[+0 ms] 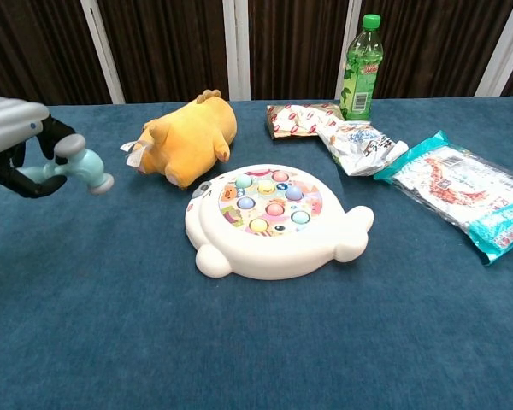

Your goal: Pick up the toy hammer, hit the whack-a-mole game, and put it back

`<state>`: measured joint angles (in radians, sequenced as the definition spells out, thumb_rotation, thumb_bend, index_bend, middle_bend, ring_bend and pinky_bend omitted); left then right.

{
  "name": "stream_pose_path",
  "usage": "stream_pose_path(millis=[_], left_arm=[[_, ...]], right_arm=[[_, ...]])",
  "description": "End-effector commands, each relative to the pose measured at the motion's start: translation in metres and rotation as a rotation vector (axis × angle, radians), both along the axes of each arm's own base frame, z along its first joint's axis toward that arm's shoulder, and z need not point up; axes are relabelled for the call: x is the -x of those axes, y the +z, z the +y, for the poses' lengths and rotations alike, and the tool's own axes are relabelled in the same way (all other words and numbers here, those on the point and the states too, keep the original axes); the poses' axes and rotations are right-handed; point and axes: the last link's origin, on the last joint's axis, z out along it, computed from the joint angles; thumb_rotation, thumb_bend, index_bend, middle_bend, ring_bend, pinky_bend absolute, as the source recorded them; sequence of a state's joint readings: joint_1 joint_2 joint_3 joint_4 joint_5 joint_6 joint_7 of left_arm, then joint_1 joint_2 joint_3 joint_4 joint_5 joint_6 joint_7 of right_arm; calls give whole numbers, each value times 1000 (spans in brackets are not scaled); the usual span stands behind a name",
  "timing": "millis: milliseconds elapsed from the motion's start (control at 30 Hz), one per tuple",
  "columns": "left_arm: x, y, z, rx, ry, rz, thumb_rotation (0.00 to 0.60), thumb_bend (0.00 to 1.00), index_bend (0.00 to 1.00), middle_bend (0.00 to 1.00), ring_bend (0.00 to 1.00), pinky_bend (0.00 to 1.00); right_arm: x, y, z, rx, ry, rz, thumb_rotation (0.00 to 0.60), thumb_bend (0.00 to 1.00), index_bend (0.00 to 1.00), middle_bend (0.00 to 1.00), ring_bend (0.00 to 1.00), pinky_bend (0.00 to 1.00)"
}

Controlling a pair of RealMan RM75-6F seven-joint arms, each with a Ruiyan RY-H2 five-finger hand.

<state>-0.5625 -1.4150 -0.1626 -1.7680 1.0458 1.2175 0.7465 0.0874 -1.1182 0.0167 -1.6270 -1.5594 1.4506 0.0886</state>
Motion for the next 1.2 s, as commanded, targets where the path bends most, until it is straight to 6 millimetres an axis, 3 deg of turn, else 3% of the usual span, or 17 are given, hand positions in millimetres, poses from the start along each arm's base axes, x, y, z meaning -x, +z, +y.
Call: stream_pose_path(millis=[33, 267, 600, 867, 1200], left_arm=[[-25, 13, 9, -18, -49, 11, 600, 644, 613, 435, 339, 492], [-73, 11, 21, 28, -84, -2, 600, 643, 614, 435, 339, 492], [-130, -20, 43, 57, -118, 74, 600, 643, 609, 435, 340, 492], [-151, -49, 53, 81, -91, 111, 600, 642, 608, 435, 340, 492], [-158, -69, 64, 91, -63, 149, 600, 641, 607, 434, 341, 492]], right_arm=[[0, 0, 0, 0, 1, -1, 600, 167, 0, 0, 0, 0], [0, -1, 0, -6, -7, -11, 600, 167, 0, 0, 0, 0], [1, 0, -2, -11, -28, -36, 600, 167, 0, 0, 0, 0], [1, 1, -3, -17, -40, -58, 600, 167, 0, 0, 0, 0], [2, 2, -4, -21, -56, -77, 600, 167, 0, 0, 0, 0]])
